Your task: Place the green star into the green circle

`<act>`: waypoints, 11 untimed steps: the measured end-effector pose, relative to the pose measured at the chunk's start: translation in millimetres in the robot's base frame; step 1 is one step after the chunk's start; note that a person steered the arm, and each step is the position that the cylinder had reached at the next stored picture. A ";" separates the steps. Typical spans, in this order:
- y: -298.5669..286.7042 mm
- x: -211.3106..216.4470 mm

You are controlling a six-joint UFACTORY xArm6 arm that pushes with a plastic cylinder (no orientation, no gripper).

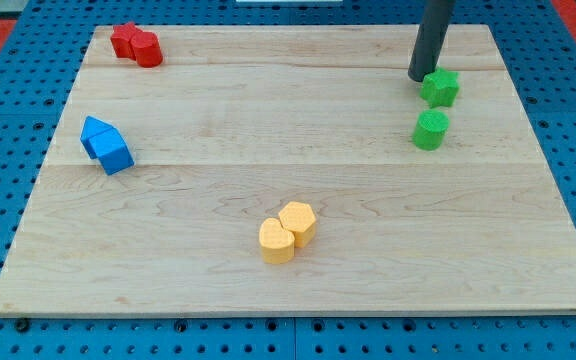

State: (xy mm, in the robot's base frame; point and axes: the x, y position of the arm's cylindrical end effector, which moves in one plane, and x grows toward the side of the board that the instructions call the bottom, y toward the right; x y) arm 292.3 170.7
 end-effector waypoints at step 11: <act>-86.1 49.0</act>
